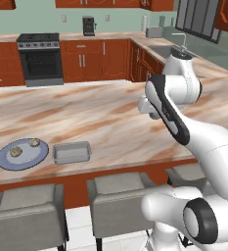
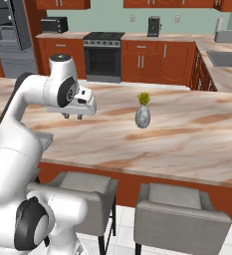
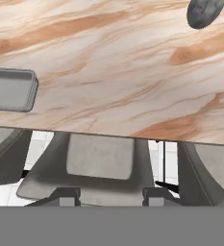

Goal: Place two dumplings into each of the tupperware containers and then place the containers in the fridge.

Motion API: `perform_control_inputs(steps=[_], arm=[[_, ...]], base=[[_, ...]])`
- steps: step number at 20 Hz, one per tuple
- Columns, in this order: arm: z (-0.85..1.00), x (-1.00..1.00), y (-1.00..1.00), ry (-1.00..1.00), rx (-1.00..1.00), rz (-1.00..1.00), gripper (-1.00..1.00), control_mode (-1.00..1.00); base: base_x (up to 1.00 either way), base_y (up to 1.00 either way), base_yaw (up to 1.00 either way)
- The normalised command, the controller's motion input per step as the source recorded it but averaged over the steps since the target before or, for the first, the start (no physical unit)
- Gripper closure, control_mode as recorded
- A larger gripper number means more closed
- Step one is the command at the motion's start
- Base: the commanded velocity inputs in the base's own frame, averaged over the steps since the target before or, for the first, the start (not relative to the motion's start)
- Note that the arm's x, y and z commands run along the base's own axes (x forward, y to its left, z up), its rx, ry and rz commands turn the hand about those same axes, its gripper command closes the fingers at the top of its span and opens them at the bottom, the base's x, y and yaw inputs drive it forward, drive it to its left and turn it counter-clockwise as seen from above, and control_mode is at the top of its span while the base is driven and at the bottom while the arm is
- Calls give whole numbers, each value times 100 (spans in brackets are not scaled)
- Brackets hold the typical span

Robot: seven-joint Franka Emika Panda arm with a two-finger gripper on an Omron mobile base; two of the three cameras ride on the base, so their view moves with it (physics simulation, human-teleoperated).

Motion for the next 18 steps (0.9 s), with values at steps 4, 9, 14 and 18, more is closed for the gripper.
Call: perform_control_inputs(steps=[4,9,14,18], arm=[[-1,-49,0,-6,0,0,-100,-100],[-30,-93,-3,-9,0,0,-100,-100],[-54,-71,0,-4,0,0,-100,-100],[-51,-54,0,0,0,0,-100,-100]], base=[[0,0,0],[0,0,0],[0,0,0],[0,0,0]])
